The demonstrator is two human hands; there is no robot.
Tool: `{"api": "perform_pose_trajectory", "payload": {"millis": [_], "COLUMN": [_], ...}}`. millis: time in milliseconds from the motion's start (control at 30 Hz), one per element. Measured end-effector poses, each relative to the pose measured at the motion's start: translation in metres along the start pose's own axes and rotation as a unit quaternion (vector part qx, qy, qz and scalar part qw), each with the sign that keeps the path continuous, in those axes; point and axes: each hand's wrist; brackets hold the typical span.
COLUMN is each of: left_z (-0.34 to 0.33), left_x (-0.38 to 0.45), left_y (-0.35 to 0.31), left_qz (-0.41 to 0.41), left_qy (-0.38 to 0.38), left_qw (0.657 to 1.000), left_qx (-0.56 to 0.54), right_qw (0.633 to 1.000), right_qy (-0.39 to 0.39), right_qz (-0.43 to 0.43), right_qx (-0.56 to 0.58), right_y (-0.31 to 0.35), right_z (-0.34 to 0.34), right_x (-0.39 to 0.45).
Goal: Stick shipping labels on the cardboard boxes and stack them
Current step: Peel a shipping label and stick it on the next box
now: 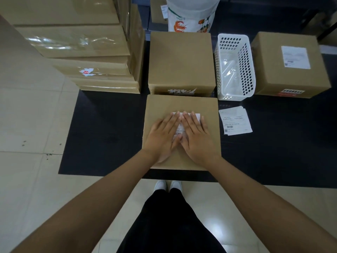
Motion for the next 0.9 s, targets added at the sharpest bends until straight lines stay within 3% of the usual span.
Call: {"api": "perform_pose_trajectory", "payload": {"millis": [133,233,367,467,500,633,700,800,900], "left_z": [-0.005,-0.006,-0.01,-0.008,-0.006,-0.01,-0.014,-0.015,-0.016], "left_x": [-0.001,-0.004,-0.004,-0.003,-0.004,-0.026,-0.029,-0.03,-0.03], "left_y": [-0.002,-0.007,-0.016,-0.019,-0.018,-0.013,-0.012,-0.017,-0.026], "left_qz": [0.01,0.037,0.171,0.211,0.185,-0.048,-0.058,0.025,0.201], "left_qy": [-0.006,-0.004,-0.033,-0.048,-0.052,-0.04,-0.022,-0.031,-0.074], "left_qw": [1.0,0.999,0.984,0.974,0.978,0.998,0.998,0.999,0.976], "left_qx": [-0.005,-0.013,-0.036,-0.067,-0.082,-0.014,0.007,0.012,-0.045], "right_qw": [1.0,0.997,0.976,0.974,0.98,0.998,0.998,0.998,0.981], "right_qy": [0.001,-0.012,-0.034,-0.051,-0.06,-0.024,-0.009,-0.026,-0.054], "right_qz": [-0.016,-0.076,-0.216,-0.22,-0.19,0.05,0.054,-0.039,-0.186], "right_qx": [-0.018,-0.017,-0.002,0.016,0.027,-0.01,-0.04,-0.034,0.003], "right_y": [0.0,0.006,0.01,0.012,0.009,-0.007,-0.008,-0.001,0.005], "right_z": [-0.001,-0.002,-0.006,-0.006,-0.005,-0.009,-0.012,-0.013,-0.014], "right_x": [-0.001,-0.005,-0.009,-0.009,-0.011,-0.026,-0.028,-0.031,-0.033]}}
Point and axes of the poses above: each hand's wrist, its own x-axis towards the middle knuckle, its own z-axis out of the back of the hand, y = z × x
